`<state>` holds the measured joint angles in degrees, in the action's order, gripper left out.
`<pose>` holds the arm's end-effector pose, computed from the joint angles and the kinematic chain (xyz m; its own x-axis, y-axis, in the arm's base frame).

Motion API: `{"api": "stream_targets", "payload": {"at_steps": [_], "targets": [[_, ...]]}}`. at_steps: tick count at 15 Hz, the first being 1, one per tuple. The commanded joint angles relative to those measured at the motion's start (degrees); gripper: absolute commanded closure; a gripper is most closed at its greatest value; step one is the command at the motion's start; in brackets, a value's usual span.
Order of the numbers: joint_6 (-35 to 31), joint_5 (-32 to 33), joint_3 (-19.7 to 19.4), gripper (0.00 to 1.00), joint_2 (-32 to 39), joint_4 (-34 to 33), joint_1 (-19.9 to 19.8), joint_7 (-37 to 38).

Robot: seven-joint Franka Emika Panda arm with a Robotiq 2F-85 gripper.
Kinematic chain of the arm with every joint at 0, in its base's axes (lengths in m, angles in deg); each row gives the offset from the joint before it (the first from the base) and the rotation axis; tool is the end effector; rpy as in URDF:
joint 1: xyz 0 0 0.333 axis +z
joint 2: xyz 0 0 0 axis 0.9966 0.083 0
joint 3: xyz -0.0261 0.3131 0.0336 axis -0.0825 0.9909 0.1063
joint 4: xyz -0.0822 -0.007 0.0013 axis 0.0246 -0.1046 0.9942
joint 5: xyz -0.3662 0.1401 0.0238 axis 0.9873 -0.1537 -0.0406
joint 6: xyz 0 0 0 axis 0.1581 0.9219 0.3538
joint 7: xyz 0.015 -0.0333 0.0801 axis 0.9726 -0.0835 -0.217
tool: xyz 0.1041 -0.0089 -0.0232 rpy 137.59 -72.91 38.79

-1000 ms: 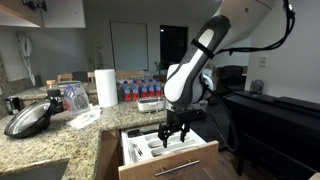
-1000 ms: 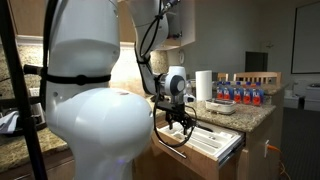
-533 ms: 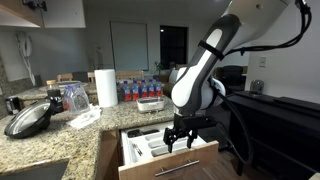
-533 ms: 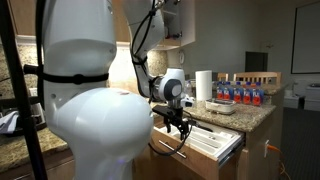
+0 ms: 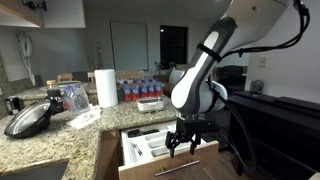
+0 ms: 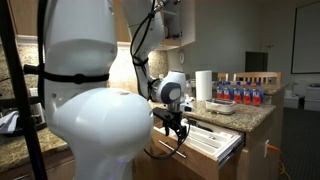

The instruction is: Close the top drawer of the bottom cabinet.

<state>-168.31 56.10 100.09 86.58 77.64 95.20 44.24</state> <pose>0.3904 0.1366 0.2189 0.9906 -0.1322 -0.0338 -0.1356 -0.9817 -0.1334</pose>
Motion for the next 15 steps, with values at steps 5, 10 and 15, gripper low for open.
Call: {"api": "stream_targets", "payload": {"at_steps": [5, 10, 15], "targets": [[1.9, -0.9, 0.0, 0.00, 4.5, -1.6, -0.7, -2.6], [1.6, 1.9, -0.4, 0.00, 6.7, -2.5, -0.4, -0.8], [1.1, 6.0, -1.1, 0.00, 7.5, -3.0, 0.1, 0.3]]}}
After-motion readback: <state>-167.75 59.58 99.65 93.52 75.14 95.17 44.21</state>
